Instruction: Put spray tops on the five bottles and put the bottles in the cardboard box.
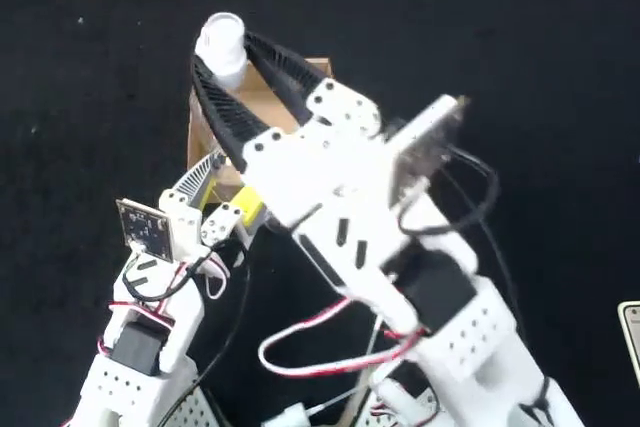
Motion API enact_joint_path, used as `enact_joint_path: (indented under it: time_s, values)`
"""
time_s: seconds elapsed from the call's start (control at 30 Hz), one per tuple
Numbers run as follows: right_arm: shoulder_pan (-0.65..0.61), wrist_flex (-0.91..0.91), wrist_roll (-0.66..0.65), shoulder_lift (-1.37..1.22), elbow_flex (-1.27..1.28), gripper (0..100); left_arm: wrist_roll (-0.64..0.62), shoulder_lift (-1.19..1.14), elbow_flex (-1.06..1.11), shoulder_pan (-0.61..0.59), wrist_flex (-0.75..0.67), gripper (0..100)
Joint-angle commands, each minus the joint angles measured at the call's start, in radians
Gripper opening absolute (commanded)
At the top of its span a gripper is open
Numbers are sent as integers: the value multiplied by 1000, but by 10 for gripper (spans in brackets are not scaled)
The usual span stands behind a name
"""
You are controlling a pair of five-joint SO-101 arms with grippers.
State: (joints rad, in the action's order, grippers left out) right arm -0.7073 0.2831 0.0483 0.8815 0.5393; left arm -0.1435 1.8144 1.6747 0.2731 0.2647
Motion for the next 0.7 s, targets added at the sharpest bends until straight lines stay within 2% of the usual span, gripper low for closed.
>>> enact_joint_path:
  time_s: [0.0, 0.53, 0.67]
  values:
    - [-12, -40, -3, -31, -12, 11, 3, 11, 25, 8, -18, 30]
    - [-8, -35, 2, 7, -24, 11, 3, 9, 25, 13, -18, 30]
    - [32, -38, 3, 15, -22, 11, 0, 9, 25, 15, -18, 30]
